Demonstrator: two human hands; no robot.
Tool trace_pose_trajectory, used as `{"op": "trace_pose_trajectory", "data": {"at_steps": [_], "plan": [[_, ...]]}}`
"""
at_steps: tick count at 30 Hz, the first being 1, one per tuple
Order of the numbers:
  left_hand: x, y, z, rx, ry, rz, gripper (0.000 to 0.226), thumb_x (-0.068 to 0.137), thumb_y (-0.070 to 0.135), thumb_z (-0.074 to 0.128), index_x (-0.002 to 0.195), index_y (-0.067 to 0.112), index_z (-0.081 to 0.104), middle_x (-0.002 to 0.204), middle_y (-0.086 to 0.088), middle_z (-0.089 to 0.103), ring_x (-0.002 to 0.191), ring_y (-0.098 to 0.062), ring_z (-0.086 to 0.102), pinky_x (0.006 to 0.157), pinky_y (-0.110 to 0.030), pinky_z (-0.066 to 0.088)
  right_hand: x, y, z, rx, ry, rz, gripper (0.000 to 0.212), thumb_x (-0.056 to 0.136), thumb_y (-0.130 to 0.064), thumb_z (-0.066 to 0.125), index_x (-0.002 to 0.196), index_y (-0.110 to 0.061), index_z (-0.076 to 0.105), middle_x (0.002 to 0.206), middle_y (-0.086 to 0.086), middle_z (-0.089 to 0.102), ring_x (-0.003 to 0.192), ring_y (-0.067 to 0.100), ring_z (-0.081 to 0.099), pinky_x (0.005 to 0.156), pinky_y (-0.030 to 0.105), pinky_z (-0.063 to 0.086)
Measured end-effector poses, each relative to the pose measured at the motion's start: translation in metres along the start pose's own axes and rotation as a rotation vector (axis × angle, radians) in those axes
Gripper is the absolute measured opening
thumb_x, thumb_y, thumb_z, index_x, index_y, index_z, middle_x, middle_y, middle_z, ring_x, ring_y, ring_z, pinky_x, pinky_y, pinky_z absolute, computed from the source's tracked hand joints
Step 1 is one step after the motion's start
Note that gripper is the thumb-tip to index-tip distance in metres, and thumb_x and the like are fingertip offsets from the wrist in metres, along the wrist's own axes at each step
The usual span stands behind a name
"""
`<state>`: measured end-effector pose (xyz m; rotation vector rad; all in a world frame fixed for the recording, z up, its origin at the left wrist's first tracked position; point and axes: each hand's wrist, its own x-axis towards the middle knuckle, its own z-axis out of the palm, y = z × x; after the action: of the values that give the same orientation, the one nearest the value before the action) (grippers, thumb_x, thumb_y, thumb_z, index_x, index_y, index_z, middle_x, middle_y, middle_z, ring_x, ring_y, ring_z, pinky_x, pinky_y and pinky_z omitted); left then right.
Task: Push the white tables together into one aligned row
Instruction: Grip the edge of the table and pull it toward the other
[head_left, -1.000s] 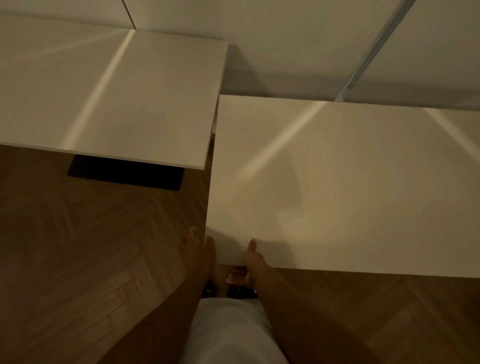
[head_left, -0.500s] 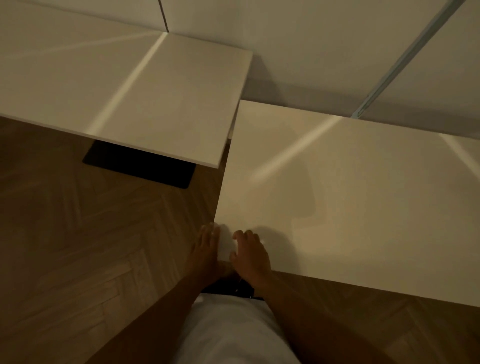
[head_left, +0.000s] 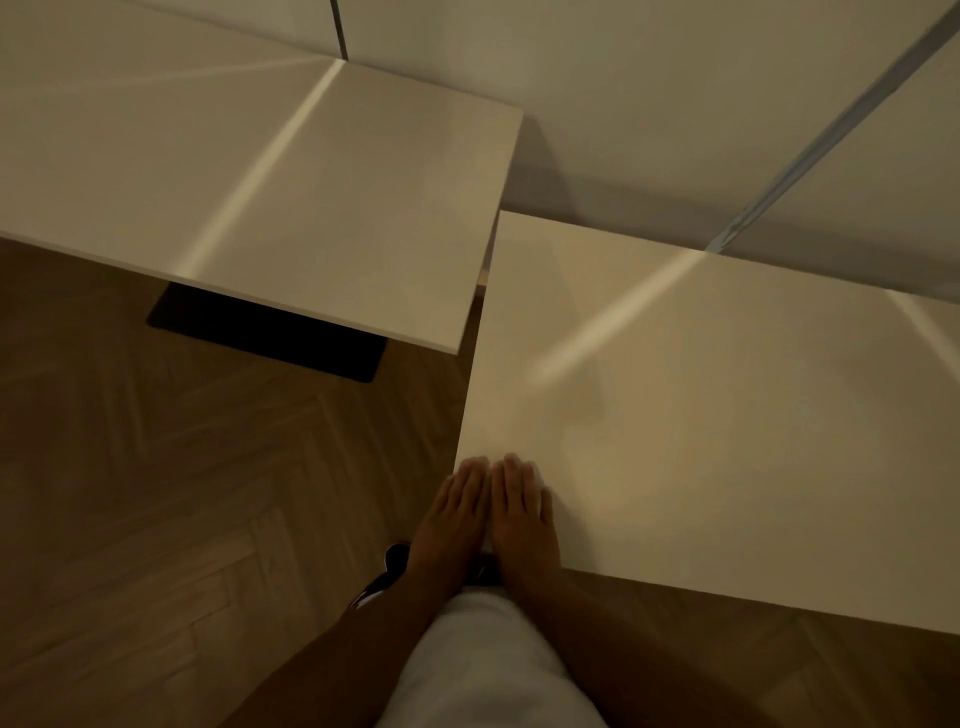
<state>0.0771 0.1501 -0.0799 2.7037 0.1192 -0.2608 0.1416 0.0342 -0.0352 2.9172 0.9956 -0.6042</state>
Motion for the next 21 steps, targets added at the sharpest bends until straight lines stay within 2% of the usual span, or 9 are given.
{"op": "trace_pose_trajectory", "data": {"at_steps": [4, 6, 8, 10, 12, 14, 17, 19, 21], "plan": [[0.003, -0.007, -0.005, 0.031, 0.059, 0.100, 0.086, 0.096, 0.039, 0.043, 0.160, 0.003, -0.003, 0.163, -0.018, 0.018, 0.152, -0.033, 0.015, 0.120, -0.043, 0.017, 0.003, 0.002, 0.002, 0.010, -0.043, 0.002, 0.106, 0.065, -0.056, 0.080, 0.150, -0.007, 0.039, 0.158, 0.015, 0.035, 0.146, 0.037, 0.031, 0.112, 0.051, 0.031], [0.007, -0.015, -0.003, 0.018, 0.090, 0.132, 0.092, 0.094, 0.035, 0.052, 0.160, 0.003, -0.002, 0.161, -0.019, 0.021, 0.154, -0.032, 0.010, 0.120, -0.044, 0.018, 0.004, 0.005, 0.000, 0.033, -0.051, -0.013, 0.113, 0.059, -0.060, 0.079, 0.151, -0.007, 0.039, 0.158, 0.015, 0.034, 0.145, 0.038, 0.032, 0.110, 0.052, 0.038], [0.010, -0.021, -0.002, 0.028, 0.081, 0.166, 0.116, 0.080, 0.035, 0.076, 0.160, 0.002, -0.001, 0.159, -0.019, 0.024, 0.152, -0.033, 0.018, 0.117, -0.044, 0.024, 0.006, 0.008, -0.001, 0.023, -0.051, -0.034, 0.112, 0.057, -0.065, 0.070, 0.148, -0.006, 0.043, 0.156, 0.016, 0.038, 0.141, 0.040, 0.038, 0.105, 0.053, 0.042], [0.013, -0.024, -0.004, -0.019, 0.006, 0.166, 0.137, 0.065, 0.042, 0.088, 0.159, 0.002, -0.002, 0.158, -0.019, 0.026, 0.147, -0.033, 0.027, 0.115, -0.045, 0.028, 0.007, 0.009, -0.002, 0.013, -0.072, -0.043, 0.107, 0.059, -0.067, 0.062, 0.146, -0.006, 0.047, 0.153, 0.017, 0.043, 0.138, 0.041, 0.042, 0.102, 0.053, 0.044], [0.015, -0.026, -0.006, -0.024, -0.042, 0.160, 0.145, 0.059, 0.048, 0.090, 0.159, 0.002, -0.005, 0.158, -0.019, 0.026, 0.146, -0.033, 0.027, 0.115, -0.044, 0.027, 0.009, 0.009, -0.004, 0.007, -0.072, -0.056, 0.105, 0.060, -0.066, 0.060, 0.146, -0.006, 0.045, 0.152, 0.017, 0.044, 0.137, 0.042, 0.044, 0.102, 0.053, 0.044], [0.017, -0.030, -0.006, -0.011, -0.066, 0.168, 0.151, 0.053, 0.049, 0.092, 0.159, 0.003, -0.004, 0.159, -0.018, 0.025, 0.148, -0.033, 0.025, 0.117, -0.043, 0.023, 0.012, 0.007, -0.008, 0.026, -0.095, -0.056, 0.115, 0.051, -0.059, 0.077, 0.146, -0.005, 0.041, 0.151, 0.018, 0.046, 0.136, 0.043, 0.045, 0.100, 0.054, 0.045], [0.021, -0.035, -0.003, 0.019, -0.081, 0.172, 0.152, 0.051, 0.045, 0.094, 0.160, 0.004, -0.004, 0.161, -0.017, 0.022, 0.155, -0.031, 0.005, 0.120, -0.042, 0.019, 0.016, 0.005, -0.011, 0.046, -0.082, -0.050, 0.125, 0.039, -0.047, 0.088, 0.145, -0.006, 0.037, 0.149, 0.017, 0.048, 0.134, 0.042, 0.047, 0.097, 0.054, 0.048], [0.024, -0.036, -0.005, 0.042, -0.080, 0.182, 0.148, 0.053, 0.041, 0.094, 0.160, 0.004, -0.002, 0.162, -0.017, 0.020, 0.156, -0.028, -0.003, 0.122, -0.041, 0.017, 0.019, 0.004, -0.012, 0.055, -0.075, -0.062, 0.124, 0.041, -0.045, 0.088, 0.147, -0.005, 0.036, 0.151, 0.018, 0.046, 0.136, 0.043, 0.045, 0.099, 0.055, 0.048], [0.028, -0.041, -0.006, 0.029, -0.066, 0.194, 0.149, 0.053, 0.041, 0.095, 0.160, 0.004, -0.002, 0.167, -0.015, 0.010, 0.156, -0.028, -0.002, 0.121, -0.041, 0.019, 0.022, 0.005, -0.010, 0.070, -0.101, -0.054, 0.123, 0.046, -0.042, 0.089, 0.150, -0.004, 0.035, 0.156, 0.019, 0.037, 0.141, 0.045, 0.035, 0.103, 0.060, 0.045]]}}
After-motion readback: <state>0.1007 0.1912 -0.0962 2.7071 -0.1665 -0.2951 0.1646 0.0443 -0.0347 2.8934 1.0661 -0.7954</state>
